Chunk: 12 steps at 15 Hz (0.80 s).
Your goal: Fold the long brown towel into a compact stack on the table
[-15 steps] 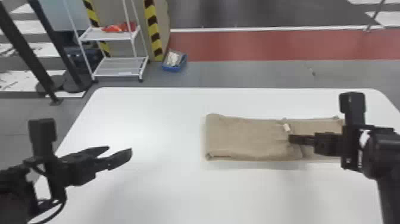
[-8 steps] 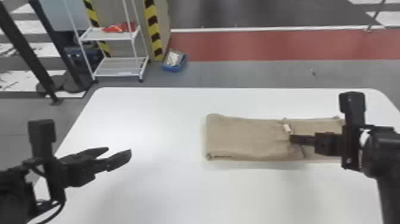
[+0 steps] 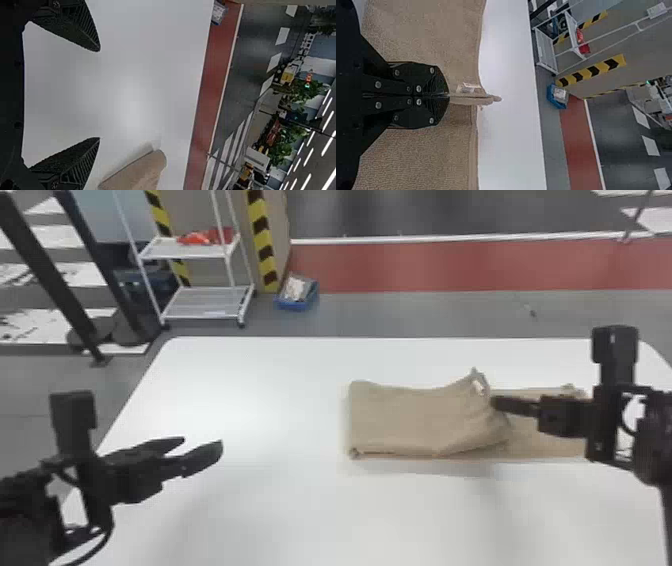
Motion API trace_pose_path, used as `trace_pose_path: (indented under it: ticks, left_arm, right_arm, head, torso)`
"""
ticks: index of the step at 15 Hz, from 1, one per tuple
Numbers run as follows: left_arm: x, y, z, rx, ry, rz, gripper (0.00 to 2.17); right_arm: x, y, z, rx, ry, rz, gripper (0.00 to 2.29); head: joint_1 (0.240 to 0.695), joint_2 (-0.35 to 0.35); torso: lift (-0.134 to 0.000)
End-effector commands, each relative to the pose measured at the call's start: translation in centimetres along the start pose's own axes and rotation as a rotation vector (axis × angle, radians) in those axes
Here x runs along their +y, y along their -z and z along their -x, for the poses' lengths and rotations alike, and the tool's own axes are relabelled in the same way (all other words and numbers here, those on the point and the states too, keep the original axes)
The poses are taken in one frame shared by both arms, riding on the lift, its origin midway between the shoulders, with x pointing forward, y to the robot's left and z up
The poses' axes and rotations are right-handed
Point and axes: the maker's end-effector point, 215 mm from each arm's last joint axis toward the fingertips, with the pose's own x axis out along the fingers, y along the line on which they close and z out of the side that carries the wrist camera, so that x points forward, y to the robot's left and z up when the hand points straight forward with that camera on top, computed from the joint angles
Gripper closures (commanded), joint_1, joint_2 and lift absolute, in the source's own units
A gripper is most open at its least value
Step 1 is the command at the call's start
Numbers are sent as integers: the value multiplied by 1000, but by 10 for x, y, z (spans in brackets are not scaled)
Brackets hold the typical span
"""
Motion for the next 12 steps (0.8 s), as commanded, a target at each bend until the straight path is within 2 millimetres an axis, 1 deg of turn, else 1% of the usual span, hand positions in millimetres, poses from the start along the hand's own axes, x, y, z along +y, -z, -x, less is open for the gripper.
trace_pose_path:
  ticks: [1,2,3,4,5,6,7,8,9,10,11,12]
  left_arm:
    - [2,0,2,-9,-1,-1,87]
    - [2,0,2,-11,-1,-3,87]
    - [2,0,1,-12,0,-5,87]
    - [0,0,0,-11,3,-5,87]
    - [0,-1,0,-12,1,-8,87]
    - [-1,-1,0,-13,4,-8,87]
    - [-1,0,0,-11,4,-5,87]
    - [1,2,0,-8,1,-2,87]
    - [-1,4,-2,-6,5,0,87]
    - [-4,5,-4,-5,11,0,87]
    - [-6,5,-5,-6,14,-2,87]
    - [-7,4,-6,-6,11,-7,87]
  right_arm:
    - [-11,0,13,-18,19,-29,1241]
    - [-18,15,6,11,27,-38,1237]
    - [-23,21,-1,10,31,-23,1237]
    - [-23,15,-1,-1,29,-19,1241]
    - [-18,4,4,-19,14,-33,1241]
    - [-21,-8,20,-26,24,-78,1241]
    - [-24,-6,32,-12,19,-137,1241]
    - [-31,5,36,7,27,-171,1241]
    - [-38,18,34,12,38,-164,1237]
    - [-47,30,27,13,47,-149,1241]
    - [-51,30,28,5,49,-155,1241]
    - [-51,22,32,-15,36,-173,1241]
  head:
    - [695,90]
    - [695,87]
    - [695,82]
    - [695,77]
    - [695,74]
    - [695,72]
    - [695,69]
    - [695,64]
    - [695,59]
    - [695,52]
    - [695,46]
    - [695,39]
  torso:
    - [-124]
    - [-124]
    - [-124]
    - [-124]
    - [-124]
    - [-124]
    - [-124]
    - [-124]
    - [-124]
    - [-124]
    - [-124]
    - [-124]
